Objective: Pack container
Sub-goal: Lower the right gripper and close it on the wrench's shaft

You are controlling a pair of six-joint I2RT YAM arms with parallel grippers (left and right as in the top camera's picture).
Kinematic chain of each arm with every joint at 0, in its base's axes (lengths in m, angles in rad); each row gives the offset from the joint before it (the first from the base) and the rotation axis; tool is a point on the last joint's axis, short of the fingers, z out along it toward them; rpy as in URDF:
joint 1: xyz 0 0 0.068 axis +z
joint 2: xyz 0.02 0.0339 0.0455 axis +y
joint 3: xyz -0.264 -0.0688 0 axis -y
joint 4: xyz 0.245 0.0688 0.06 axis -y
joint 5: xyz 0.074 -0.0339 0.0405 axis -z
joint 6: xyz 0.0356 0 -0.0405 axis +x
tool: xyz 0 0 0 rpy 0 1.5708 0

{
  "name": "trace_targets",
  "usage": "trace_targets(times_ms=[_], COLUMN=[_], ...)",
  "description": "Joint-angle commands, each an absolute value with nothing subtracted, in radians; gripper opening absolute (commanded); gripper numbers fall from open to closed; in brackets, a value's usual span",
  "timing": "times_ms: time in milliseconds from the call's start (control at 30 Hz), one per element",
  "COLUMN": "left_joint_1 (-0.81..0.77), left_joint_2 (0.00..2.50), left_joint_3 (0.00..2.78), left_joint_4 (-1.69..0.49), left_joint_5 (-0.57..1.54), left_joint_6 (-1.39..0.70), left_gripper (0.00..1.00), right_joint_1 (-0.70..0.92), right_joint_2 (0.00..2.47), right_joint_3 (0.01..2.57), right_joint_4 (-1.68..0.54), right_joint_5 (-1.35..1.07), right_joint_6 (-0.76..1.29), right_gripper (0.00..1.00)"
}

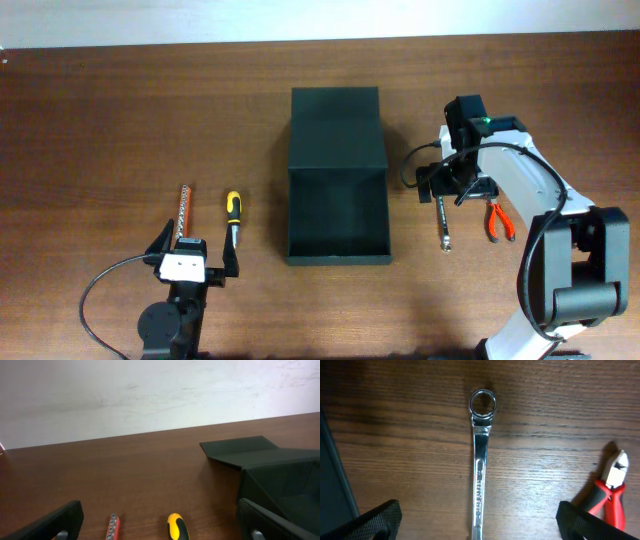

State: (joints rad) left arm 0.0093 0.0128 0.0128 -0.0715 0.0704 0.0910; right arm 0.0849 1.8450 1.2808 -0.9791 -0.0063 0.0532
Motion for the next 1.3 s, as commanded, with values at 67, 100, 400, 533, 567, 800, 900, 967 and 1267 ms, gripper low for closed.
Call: trace_targets(times_ms=[67, 100, 400, 533, 567, 800, 900, 967, 1267], left_joint_1=[0.016, 0.016, 0.016, 0.016, 0.016, 0.016, 0.016, 0.016, 0.016], left_joint_2=[0.006, 0.006, 0.006, 0.006, 0.006, 0.006, 0.006, 0.006, 0.006], left_joint_3=[0.009, 0.009, 0.009, 0.009, 0.009, 0.009, 0.009, 0.009, 0.009], left_joint_4=[-0.076, -0.076, -0.076, -0.076, -0.076, -0.076, -0.076, -0.076, -0.076], left_joint_5=[0.063, 0.063, 0.063, 0.063, 0.063, 0.063, 0.063, 0.063, 0.063], left_joint_6=[0.111, 0.111, 0.110, 0.110, 0.111, 0.110, 0.110, 0.110, 0.110], left_gripper=[0.99, 0.99, 0.99, 0.99, 0.99, 0.99, 0.99, 0.99, 0.99], right_joint_1=[0.083, 0.083, 0.083, 0.083, 0.083, 0.083, 0.083, 0.083, 0.083], right_joint_2=[1.848, 1.848, 1.848, 1.848, 1.848, 1.849, 1.849, 1.849, 1.855], right_joint_3=[1.242, 1.235, 1.161, 1.161, 1.161, 1.161, 1.161, 1.161, 1.129], right_joint_4=[-0.959, -0.956, -0.895, -0.881, -0.877, -0.860, -0.852, -0.850, -0.828], right_joint_5=[-0.019, -0.019, -0.019, -0.019, -0.017, 0.047, 0.050, 0.050, 0.037], right_joint_6=[0.065, 0.065, 0.064, 0.065, 0.064, 0.064, 0.064, 0.064, 0.065], right_gripper=[0.99, 0.99, 0.99, 0.99, 0.99, 0.99, 0.99, 0.99, 0.99])
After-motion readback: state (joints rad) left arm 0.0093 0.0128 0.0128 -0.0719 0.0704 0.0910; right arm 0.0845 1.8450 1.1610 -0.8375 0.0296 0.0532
